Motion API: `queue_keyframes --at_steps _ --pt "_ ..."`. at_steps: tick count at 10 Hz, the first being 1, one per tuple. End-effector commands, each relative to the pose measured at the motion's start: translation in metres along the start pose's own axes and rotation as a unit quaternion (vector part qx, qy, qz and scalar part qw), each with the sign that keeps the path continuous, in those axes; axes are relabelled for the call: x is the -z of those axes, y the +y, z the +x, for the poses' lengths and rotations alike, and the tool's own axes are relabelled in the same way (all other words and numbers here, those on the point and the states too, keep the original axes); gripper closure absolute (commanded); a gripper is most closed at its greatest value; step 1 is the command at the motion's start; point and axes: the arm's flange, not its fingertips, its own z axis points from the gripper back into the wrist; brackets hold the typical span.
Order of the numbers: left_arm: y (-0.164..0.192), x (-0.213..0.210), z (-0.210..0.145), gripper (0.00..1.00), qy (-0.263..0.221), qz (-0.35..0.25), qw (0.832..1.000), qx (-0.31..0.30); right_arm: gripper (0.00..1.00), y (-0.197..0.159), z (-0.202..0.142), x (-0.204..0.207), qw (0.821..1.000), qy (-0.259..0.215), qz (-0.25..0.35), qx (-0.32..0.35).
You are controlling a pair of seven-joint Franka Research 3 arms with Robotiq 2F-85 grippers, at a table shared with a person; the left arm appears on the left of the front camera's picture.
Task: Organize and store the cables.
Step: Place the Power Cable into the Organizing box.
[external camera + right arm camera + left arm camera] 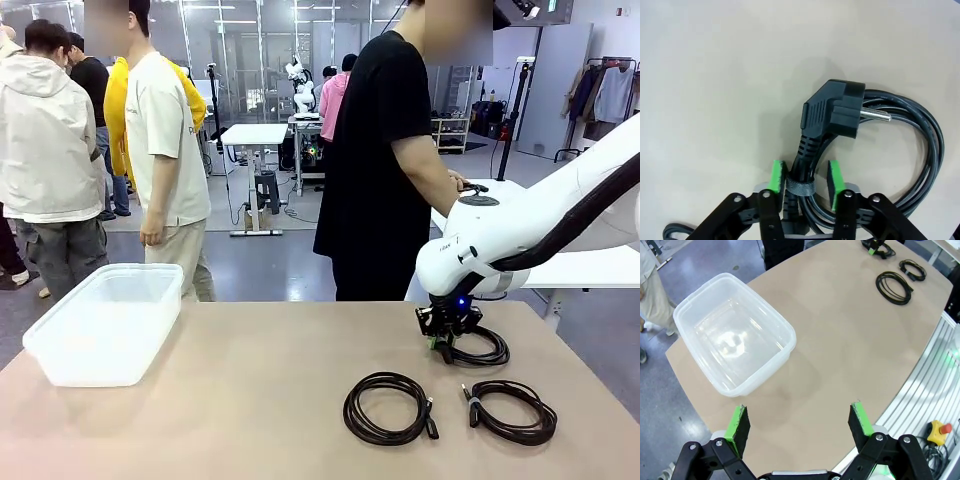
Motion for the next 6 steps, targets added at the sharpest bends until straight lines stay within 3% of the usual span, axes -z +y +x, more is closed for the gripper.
queue_keyframes --at_steps 1,2,4,6 --pt "0.000 0.000 0.000 0.00 0.002 0.000 1.000 0.004 0.95 0.004 0.003 -0.002 1.000 0.010 -0.004 0.014" --pt "0.000 0.000 0.000 0.00 0.002 0.000 1.000 0.004 1.00 0.006 0.003 -0.006 1.000 0.009 -0.008 0.016" --pt "0.000 0.000 0.000 0.00 0.002 0.000 1.000 0.004 1.00 0.009 0.001 -0.017 1.000 0.003 -0.010 0.028" --pt "0.000 0.000 0.000 0.00 0.002 0.000 1.000 0.004 1.00 0.023 0.008 -0.061 0.999 0.005 -0.025 0.036"
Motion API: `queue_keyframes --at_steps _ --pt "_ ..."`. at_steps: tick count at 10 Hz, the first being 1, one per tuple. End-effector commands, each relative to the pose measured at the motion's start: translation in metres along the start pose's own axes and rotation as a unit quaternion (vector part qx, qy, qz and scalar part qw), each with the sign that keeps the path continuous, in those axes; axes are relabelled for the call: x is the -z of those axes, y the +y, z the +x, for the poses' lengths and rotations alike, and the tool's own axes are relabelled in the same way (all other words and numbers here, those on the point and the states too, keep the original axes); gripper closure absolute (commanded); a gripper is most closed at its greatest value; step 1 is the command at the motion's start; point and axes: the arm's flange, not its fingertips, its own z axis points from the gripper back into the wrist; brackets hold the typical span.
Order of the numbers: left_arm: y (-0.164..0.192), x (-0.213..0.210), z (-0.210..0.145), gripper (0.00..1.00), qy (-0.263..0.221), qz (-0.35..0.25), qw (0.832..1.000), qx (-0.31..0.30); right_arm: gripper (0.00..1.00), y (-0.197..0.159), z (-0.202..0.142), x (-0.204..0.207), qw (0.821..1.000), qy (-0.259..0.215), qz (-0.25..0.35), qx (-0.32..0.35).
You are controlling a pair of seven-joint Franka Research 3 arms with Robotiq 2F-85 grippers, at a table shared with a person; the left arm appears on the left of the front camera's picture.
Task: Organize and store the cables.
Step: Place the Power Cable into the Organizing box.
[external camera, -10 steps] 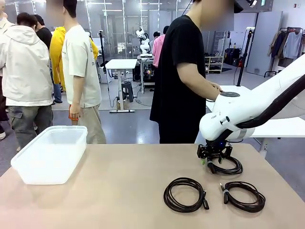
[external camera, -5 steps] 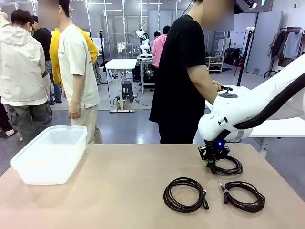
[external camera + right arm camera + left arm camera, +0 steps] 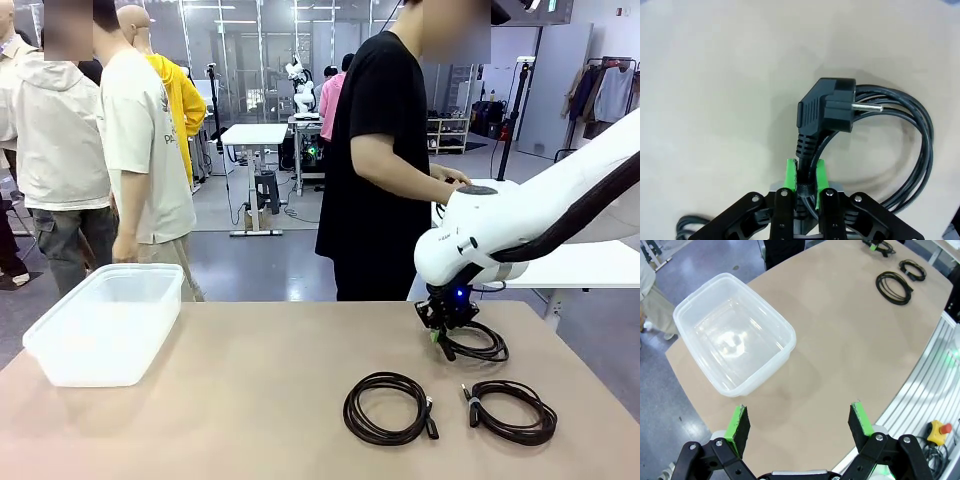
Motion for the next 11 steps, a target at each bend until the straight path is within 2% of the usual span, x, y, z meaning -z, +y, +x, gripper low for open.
queue_keyframes --at_steps 1,2,3,5,8,11 --pt "0.000 0.000 0.000 0.00 0.002 0.000 1.000 0.004 1.00 0.025 0.006 -0.049 0.999 0.007 -0.019 0.037" --pt "0.000 0.000 0.000 0.00 0.002 0.000 1.000 0.004 1.00 0.043 0.007 -0.066 0.999 0.008 -0.007 0.043" --pt "0.000 0.000 0.000 0.00 0.002 0.000 1.000 0.004 1.00 0.069 0.008 -0.079 0.999 -0.022 -0.004 0.041" --pt "0.000 0.000 0.000 0.00 0.002 0.000 1.000 0.004 1.00 0.123 0.008 -0.085 0.999 -0.038 0.007 0.033" --pt "0.000 0.000 0.000 0.00 0.002 0.000 1.000 0.004 1.00 0.221 0.010 -0.067 0.997 -0.035 0.024 0.060" --pt "0.000 0.000 0.000 0.00 0.002 0.000 1.000 0.004 1.00 0.294 0.002 -0.042 0.998 -0.042 0.002 0.042"
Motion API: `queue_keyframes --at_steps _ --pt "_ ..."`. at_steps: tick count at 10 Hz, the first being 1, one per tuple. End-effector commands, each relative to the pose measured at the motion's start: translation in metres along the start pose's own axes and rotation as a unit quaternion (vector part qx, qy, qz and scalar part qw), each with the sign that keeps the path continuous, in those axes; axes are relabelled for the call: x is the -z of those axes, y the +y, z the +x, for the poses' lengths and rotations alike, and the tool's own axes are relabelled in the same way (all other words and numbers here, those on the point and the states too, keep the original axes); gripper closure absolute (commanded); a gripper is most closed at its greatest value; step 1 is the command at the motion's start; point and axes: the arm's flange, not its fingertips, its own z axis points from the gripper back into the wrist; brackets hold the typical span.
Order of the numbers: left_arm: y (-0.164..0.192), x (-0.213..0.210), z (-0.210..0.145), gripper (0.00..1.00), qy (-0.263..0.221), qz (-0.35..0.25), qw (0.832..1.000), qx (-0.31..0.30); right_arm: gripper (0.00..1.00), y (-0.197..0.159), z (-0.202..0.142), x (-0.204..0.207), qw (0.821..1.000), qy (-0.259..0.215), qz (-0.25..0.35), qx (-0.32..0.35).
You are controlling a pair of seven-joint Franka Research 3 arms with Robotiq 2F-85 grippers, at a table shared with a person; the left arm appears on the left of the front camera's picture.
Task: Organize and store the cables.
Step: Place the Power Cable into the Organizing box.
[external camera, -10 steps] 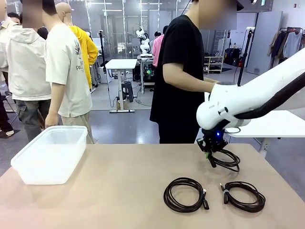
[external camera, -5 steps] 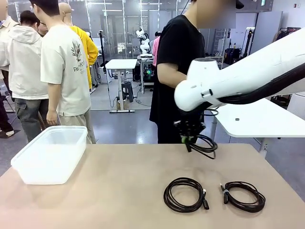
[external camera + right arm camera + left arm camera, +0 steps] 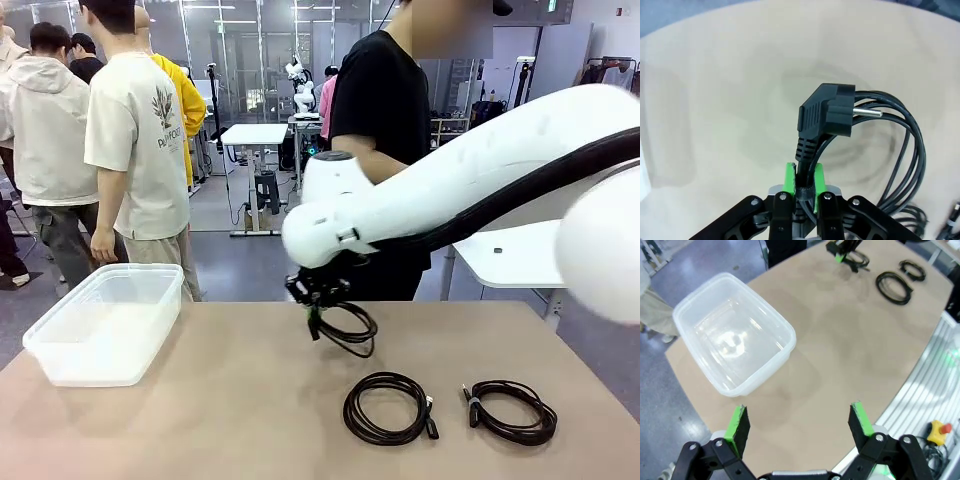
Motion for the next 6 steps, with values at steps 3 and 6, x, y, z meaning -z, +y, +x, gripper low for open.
queue_keyframes --at_steps 3,6 --pt "0.000 -0.001 0.000 0.00 0.002 0.000 1.000 0.004 1.00 0.046 -0.001 0.021 1.000 -0.004 -0.028 -0.003" --pt "0.000 -0.001 0.000 0.00 0.002 0.000 1.000 0.004 0.63 0.053 -0.005 0.029 1.000 0.006 -0.013 0.016"
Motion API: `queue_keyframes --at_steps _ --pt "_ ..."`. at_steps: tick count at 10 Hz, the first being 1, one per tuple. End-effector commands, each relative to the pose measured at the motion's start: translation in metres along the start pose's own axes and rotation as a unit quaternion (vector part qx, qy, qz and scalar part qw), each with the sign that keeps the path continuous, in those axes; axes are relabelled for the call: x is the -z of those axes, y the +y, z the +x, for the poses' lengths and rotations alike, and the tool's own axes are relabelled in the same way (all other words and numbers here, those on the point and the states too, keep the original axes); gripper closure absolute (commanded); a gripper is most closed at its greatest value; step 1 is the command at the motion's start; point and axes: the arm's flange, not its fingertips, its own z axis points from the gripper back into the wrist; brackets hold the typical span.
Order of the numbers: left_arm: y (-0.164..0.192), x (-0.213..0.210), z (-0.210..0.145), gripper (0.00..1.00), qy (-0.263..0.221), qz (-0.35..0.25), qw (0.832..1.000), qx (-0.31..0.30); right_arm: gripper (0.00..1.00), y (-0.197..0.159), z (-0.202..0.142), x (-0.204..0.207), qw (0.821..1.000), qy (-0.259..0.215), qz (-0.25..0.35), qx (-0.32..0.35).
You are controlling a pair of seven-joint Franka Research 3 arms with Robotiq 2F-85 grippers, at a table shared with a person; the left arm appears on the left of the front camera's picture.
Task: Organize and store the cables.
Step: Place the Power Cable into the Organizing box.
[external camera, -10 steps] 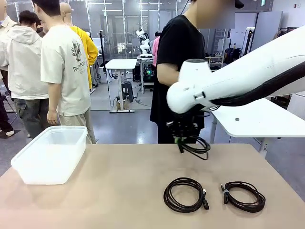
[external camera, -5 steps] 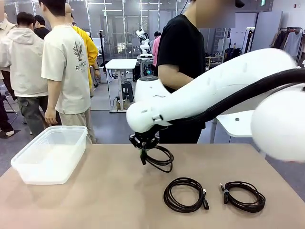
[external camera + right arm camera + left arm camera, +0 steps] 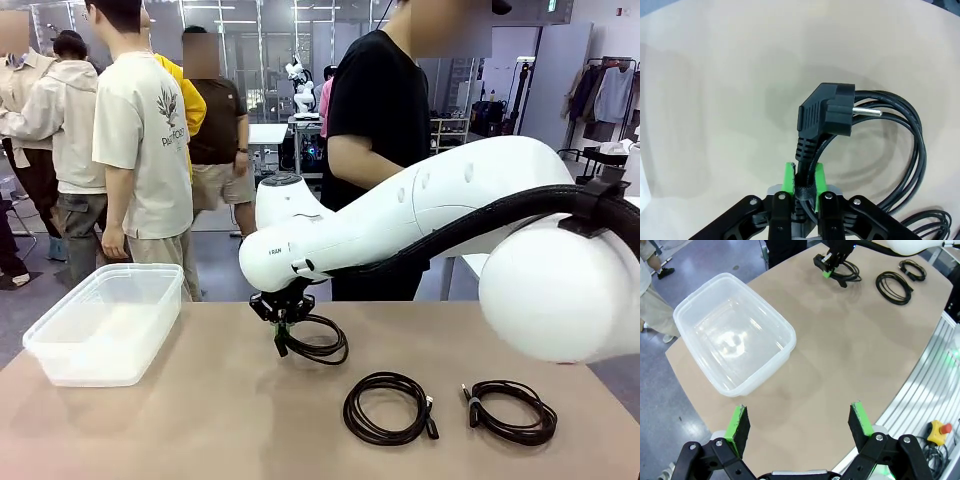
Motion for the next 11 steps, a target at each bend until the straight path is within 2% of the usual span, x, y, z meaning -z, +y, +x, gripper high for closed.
queue_keyframes --at_steps 1,2,3,7,9,11 --pt "0.000 -0.001 0.000 0.00 0.002 0.000 1.000 0.004 0.36 -0.001 0.003 -0.006 1.000 0.002 0.005 0.031" --pt "0.000 -0.001 0.000 0.00 0.002 0.000 1.000 0.004 0.26 -0.004 0.001 -0.008 0.999 0.006 0.009 0.031" --pt "0.000 -0.001 0.000 0.00 0.002 0.000 1.000 0.004 0.00 -0.008 -0.001 -0.011 1.000 0.007 0.010 0.027" --pt "0.000 0.000 0.000 0.00 0.000 0.000 1.000 0.000 0.00 -0.035 -0.013 -0.035 0.999 0.019 0.034 0.004" --pt "-0.003 0.015 0.034 0.00 0.047 -0.012 0.999 -0.003 0.00 -0.070 -0.028 -0.062 0.998 0.031 0.039 -0.031" --pt "-0.018 0.049 0.090 0.00 0.089 -0.026 0.994 -0.061 0.00 -0.123 -0.046 -0.094 0.993 0.047 0.055 -0.089"
